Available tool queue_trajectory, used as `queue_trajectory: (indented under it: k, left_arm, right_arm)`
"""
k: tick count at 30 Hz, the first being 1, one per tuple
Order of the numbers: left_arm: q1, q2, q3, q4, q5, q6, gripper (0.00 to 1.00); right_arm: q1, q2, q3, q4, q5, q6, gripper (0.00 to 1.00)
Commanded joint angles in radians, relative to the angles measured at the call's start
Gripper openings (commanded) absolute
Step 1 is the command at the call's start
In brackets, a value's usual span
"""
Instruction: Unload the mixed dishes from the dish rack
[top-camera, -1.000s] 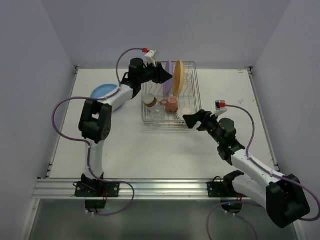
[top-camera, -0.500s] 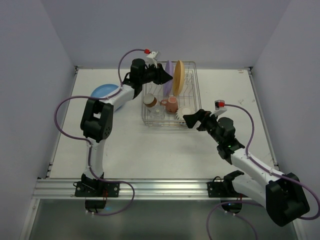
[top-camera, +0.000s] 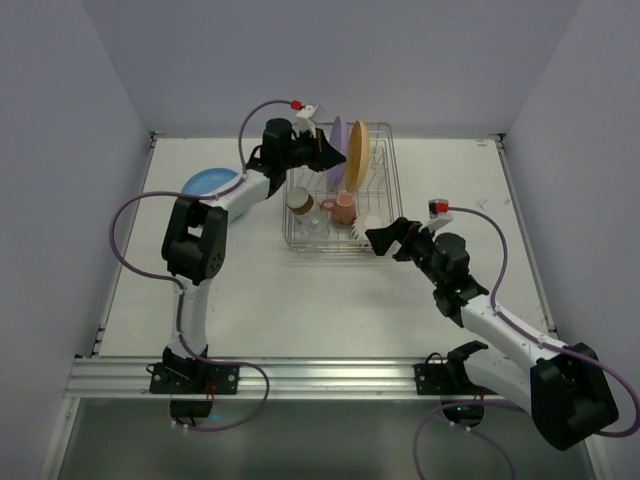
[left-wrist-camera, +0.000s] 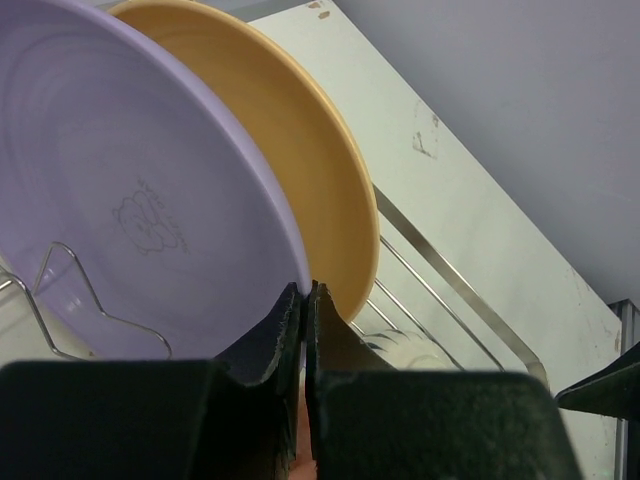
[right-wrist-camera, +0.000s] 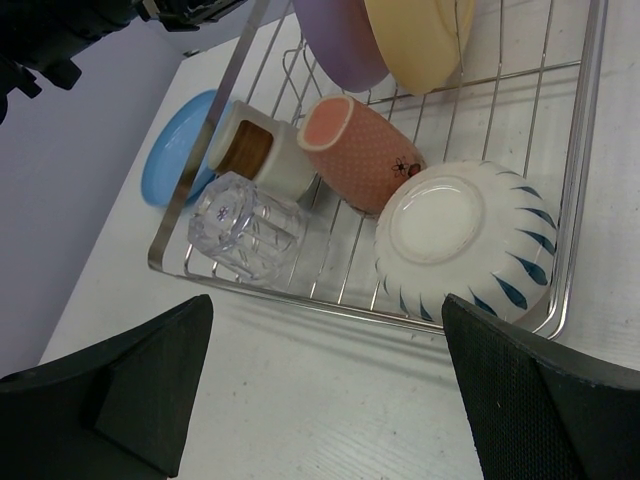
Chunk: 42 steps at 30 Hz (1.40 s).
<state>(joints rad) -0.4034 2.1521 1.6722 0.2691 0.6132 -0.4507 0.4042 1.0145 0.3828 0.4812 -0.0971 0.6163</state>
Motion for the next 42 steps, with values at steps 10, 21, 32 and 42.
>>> queue_trajectory:
  k: [10, 21, 32, 42]
  left_arm:
    - [0.017, -0.150, 0.008, 0.104, 0.141, -0.101, 0.00]
    - [0.041, -0.317, -0.075, 0.180, 0.171, -0.164, 0.00]
    - [0.044, -0.455, -0.108, -0.048, -0.033, 0.013, 0.00]
    - [0.048, -0.459, -0.060, -0.336, -0.452, 0.231, 0.00]
  right_arm:
    - [0.004, 0.012, 0.048, 0.013, -0.003, -0.016, 0.99]
    - [0.004, 0.015, 0.053, 0.010, -0.006, -0.018, 0.99]
    - [0.004, 0.025, 0.059, 0.010, -0.009, -0.021, 0.99]
    - [0.004, 0.029, 0.068, -0.007, 0.002, -0.023, 0.99]
